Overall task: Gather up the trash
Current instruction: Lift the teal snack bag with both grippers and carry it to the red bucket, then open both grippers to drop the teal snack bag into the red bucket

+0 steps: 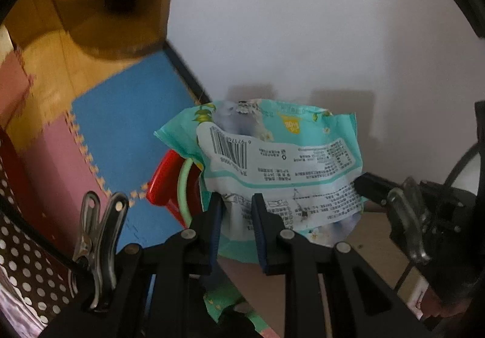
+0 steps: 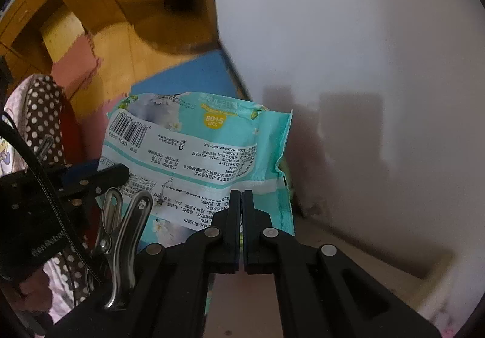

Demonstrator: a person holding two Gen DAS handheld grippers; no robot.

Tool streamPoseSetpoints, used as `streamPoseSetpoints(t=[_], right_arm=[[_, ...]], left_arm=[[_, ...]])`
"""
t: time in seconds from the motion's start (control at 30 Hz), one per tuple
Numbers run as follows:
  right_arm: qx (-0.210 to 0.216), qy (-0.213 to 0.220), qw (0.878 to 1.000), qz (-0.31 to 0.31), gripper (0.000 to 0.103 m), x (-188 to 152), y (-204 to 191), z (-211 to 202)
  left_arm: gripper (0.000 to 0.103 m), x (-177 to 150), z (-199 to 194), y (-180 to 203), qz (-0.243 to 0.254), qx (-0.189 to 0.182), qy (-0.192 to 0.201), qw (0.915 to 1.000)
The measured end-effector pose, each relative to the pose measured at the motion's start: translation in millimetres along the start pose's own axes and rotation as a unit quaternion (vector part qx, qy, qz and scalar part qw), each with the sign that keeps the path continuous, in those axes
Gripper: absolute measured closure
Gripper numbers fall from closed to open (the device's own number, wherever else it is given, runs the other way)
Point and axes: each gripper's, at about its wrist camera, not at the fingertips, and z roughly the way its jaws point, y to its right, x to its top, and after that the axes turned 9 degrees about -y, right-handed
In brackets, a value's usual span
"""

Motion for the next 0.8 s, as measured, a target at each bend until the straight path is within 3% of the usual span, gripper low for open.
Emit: streamPoseSetpoints(t=[0.3, 0.43, 0.47, 0.5, 0.57, 0.8], right_arm=[[-0.014, -0.076, 0.997, -0.010, 0.102, 33.9, -11.0, 92.0], [-0.015, -0.109, 0.994, -0.016, 0.102, 28.6, -11.0, 139.5], [-0.019, -0.114, 0.993, -0.022, 0.102, 31.1, -12.3, 151.3], [-0.019, -0.120, 0.992, -0.028, 0.102, 34.1, -15.0, 162.1], [0.021, -0.126, 0.992, -0.009, 0.102, 38.8, -5.6, 180.9], [0.007, -0.124, 0.992, -0.017, 0.102, 32.4, -3.1, 221.6]], left_arm=[[0.082, 7.3, 91.7, -14.1, 0.008, 0.012, -0.068, 0.9976], [0.083, 4.5, 122.6, 2.7, 0.051, 0.033, -0.072, 0.9956], [0.087, 3.9, 131.0, 9.4, 0.064, 0.039, -0.071, 0.9946], [0.088, 4.5, 139.8, 8.4, 0.056, 0.031, -0.076, 0.9951], [0.086, 8.7, 163.8, 1.0, 0.044, 0.023, -0.083, 0.9953], [0.089, 0.1, 198.6, -8.1, 0.035, 0.020, -0.070, 0.9968]])
